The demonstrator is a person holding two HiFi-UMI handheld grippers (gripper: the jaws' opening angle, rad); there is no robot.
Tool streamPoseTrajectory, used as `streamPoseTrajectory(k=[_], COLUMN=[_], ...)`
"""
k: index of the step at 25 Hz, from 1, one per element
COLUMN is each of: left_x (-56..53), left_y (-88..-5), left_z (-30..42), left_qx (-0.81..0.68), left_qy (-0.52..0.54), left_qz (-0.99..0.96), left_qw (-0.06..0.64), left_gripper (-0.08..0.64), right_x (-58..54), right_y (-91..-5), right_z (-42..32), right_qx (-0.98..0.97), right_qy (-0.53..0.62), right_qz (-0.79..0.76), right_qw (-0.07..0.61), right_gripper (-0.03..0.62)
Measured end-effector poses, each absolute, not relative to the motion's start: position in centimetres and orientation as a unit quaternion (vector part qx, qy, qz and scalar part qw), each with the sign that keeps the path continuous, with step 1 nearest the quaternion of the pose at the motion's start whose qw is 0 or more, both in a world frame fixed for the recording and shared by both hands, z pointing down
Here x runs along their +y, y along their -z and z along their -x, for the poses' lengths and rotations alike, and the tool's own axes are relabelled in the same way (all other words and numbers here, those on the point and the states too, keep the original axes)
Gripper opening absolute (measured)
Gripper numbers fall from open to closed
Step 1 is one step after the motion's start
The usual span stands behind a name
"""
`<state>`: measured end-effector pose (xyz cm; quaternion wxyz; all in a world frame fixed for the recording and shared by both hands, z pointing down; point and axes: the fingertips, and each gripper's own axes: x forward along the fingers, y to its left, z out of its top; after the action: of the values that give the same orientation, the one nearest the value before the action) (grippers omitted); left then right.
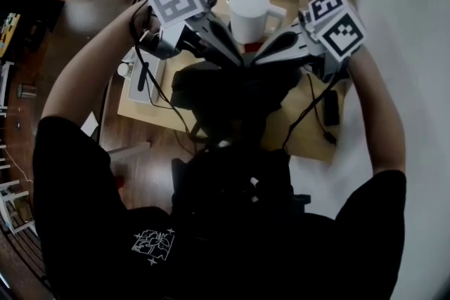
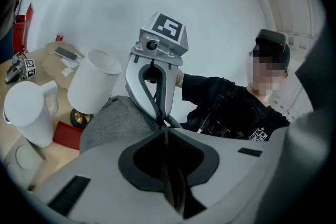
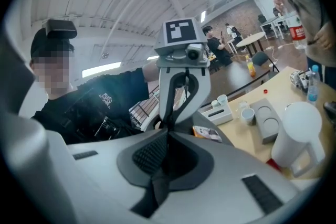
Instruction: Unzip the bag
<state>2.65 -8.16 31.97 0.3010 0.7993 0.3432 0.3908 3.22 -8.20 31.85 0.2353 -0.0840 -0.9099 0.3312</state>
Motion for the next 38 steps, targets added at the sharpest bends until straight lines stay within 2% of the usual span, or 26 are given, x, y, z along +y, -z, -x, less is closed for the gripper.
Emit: streamPoseTrajectory(k=[6, 13, 17, 22, 24, 30, 38], left_x=[-6.5, -7.2, -7.4, -8.5, -8.9, -9.4, -9.3], left_y=[-33.2, -33.3, -33.1, -32.4, -32.1, -31.7, -31.7], left_z=[-1.7, -1.9, -1.5, -1.0, -0.9, -1.4, -0.9], left_qx=[0.334, 0.238, 0.146, 0.046, 0.020, -0.085, -0.079], left_qy=[-0.443, -0.421, -0.390, -0.291, -0.268, -0.230, -0.229], left_qz=[-0.793, -0.854, -0.884, -0.909, -0.922, -0.958, -0.959], left_qw=[0.252, 0.194, 0.214, 0.294, 0.277, 0.146, 0.147], left_gripper=[0.029, 0.008, 0.008, 0.009, 0.009, 0.015, 0.015], right_x=[-8.0, -8.3, -8.3, -8.6, -8.9, -9.3, -9.2], right_y=[-32.0, -31.9, -31.6, -31.4, -31.3, -31.4, -31.3], right_z=[-3.2, -3.4, -3.2, -3.7, -3.9, -4.4, -4.6], right_qx=[-0.911, -0.916, -0.913, -0.915, -0.918, -0.929, -0.930], right_qy=[-0.323, -0.320, -0.344, -0.356, -0.347, -0.304, -0.297], right_qz=[0.093, 0.019, -0.054, -0.122, -0.138, -0.179, -0.184], right_qw=[0.241, 0.241, 0.212, 0.147, 0.133, 0.117, 0.117], right_gripper=[0.009, 0.009, 0.009, 0.008, 0.008, 0.008, 0.008])
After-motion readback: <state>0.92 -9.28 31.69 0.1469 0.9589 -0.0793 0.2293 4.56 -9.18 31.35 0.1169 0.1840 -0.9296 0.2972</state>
